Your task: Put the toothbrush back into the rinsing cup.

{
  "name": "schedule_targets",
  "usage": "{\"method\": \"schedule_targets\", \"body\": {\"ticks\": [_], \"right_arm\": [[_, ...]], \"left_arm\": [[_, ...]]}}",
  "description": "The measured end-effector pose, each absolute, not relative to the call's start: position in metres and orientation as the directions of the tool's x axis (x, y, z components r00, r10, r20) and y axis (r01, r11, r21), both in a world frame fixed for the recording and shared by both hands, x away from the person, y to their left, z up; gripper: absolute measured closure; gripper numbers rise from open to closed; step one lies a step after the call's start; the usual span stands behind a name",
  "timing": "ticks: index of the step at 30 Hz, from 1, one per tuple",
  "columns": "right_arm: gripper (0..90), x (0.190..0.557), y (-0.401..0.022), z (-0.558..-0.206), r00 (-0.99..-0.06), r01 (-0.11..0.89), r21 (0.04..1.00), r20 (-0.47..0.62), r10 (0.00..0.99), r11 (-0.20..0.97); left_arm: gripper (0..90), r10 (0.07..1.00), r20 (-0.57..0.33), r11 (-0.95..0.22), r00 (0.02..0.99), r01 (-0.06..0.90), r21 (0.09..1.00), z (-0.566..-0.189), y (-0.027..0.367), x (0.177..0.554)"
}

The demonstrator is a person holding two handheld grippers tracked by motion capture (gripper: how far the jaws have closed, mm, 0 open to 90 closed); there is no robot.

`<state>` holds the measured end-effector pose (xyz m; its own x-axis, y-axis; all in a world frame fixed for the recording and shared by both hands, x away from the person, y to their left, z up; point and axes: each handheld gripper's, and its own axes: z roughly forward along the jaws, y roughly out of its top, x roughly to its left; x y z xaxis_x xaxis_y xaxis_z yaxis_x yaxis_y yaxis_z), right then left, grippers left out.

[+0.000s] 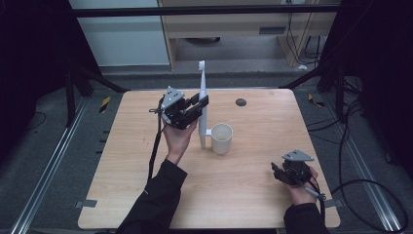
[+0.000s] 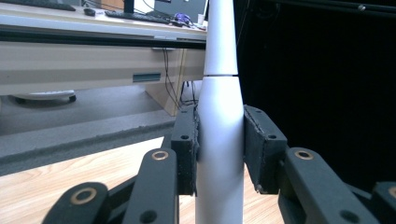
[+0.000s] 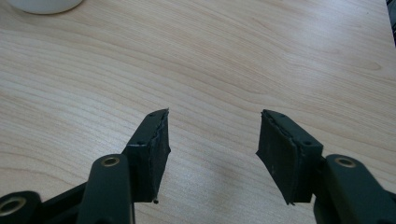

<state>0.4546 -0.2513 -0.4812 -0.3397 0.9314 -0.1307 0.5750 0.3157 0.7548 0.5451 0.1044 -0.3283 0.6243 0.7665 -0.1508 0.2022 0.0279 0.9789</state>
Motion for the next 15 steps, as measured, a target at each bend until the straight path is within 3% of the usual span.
{"method": "schedule_targets", "body": {"ticks": [15], "right_arm": [[43.1, 0.454, -0.253, -0.481, -0.337, 0.568, 0.76, -0.135, 0.932, 0.316]], "left_arm": [[66.1, 0.736, -0.137, 0.024, 0.663, 0.176, 0.984, -0.328, 0.071, 0.554]]}}
